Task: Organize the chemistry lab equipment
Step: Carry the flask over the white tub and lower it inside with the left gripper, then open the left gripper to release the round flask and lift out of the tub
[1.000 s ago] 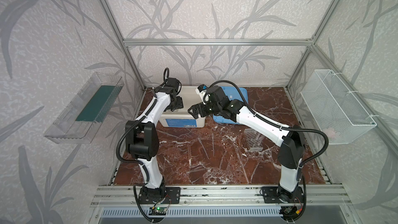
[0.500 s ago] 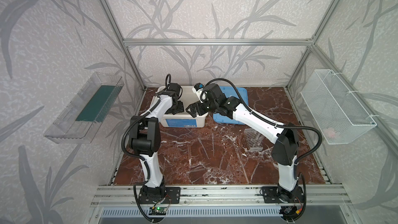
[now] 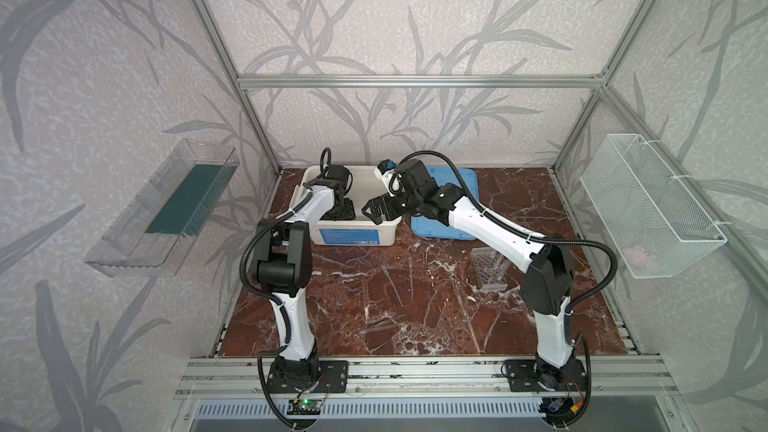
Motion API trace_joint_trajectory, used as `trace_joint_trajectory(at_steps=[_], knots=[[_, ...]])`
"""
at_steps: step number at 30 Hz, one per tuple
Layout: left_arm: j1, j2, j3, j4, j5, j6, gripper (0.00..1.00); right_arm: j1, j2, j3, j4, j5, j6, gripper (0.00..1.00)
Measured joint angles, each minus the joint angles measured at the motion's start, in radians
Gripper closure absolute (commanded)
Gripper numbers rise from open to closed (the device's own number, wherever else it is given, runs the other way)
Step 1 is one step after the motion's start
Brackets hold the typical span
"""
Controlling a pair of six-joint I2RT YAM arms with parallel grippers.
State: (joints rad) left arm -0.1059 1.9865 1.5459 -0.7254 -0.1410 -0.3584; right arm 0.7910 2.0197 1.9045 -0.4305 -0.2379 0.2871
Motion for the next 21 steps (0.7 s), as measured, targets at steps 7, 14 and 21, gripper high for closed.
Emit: trace_joint_trajectory(at_steps=[7, 14, 21], knots=[[0.0, 0.026, -0.037, 0.053, -0.003, -0.001, 0.52, 0.0, 0.009, 0.0, -0.001, -0.001, 0.0, 0.0], [0.001, 0.07, -0.037, 0.069, -0.011, 0.0, 0.47, 0.0, 0.011, 0.0, -0.001, -0.006, 0.001, 0.0], [0.001, 0.072, -0.037, 0.084, -0.014, -0.003, 0.31, 0.0, 0.018, 0.0, -0.001, -0.007, 0.004, 0.0]])
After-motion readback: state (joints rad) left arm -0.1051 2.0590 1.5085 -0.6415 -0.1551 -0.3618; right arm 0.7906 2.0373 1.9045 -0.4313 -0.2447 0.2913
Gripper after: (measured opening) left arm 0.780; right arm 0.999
